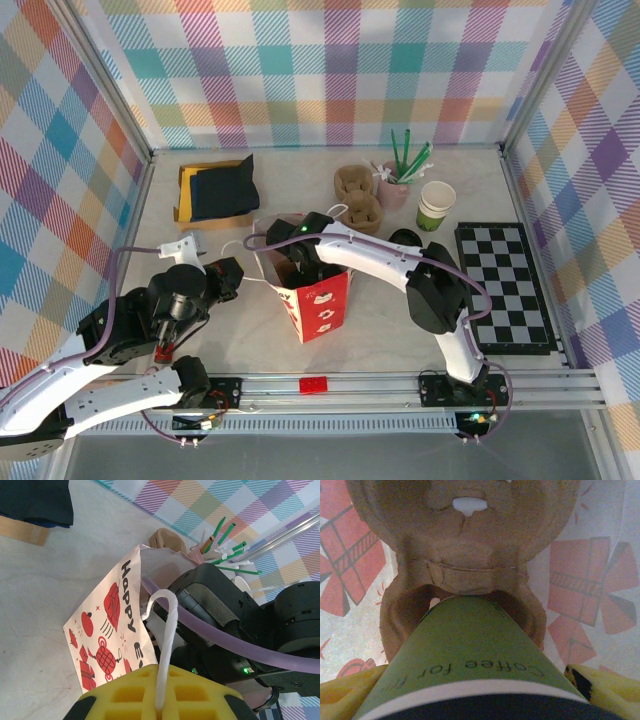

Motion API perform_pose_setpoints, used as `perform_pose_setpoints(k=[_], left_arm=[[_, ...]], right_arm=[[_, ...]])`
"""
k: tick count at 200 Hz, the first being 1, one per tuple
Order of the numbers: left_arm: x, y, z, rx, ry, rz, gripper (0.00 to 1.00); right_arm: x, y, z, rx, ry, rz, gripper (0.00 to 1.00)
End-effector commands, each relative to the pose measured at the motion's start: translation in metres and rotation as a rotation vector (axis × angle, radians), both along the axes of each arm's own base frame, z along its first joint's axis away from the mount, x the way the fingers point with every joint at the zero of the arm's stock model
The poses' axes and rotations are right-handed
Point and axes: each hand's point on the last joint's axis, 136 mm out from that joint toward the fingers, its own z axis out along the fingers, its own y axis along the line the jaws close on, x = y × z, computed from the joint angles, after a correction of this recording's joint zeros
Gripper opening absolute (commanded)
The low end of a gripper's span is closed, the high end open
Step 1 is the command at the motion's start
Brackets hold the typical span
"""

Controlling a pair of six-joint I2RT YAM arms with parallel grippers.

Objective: Pack the takeout coffee

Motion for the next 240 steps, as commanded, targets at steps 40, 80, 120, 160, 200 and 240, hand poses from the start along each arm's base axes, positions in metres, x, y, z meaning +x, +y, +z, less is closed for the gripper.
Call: perform_pose_setpoints(k=[40,80,120,160,200,240], left_arm=[[0.000,0.010,0.001,0.012,-0.018,0.032,0.08],[0.000,0.010,0.002,0.007,-0.021,0.030,0.08],[0.000,0.011,0.002,0.005,-0.025,0.033,0.08],[-0.001,0.013,0.002,0.002,-0.027,0.036,0.08],[0.000,0.012,0.002,0.001,-0.027,0.036,0.08],[-0.001,0.013,0.003,-0.002,-0.028,0.036,0.08]], right_arm=[[0.000,-0.008,-0.017,-0.043,0.040,0.002,0.37],[-0.001,-0.007,-0.023,-0.046,0.053,0.001,0.37],[-0.001,-0.006,-0.029,-0.047,0.064,0.001,0.36],[-0.002,-0.005,-0.033,-0.047,0.067,0.001,0.36],[-0.003,-0.005,-0.036,-0.048,0.073,0.001,0.36],[-0.003,-0.005,-0.039,-0.048,0.075,0.003,0.36]])
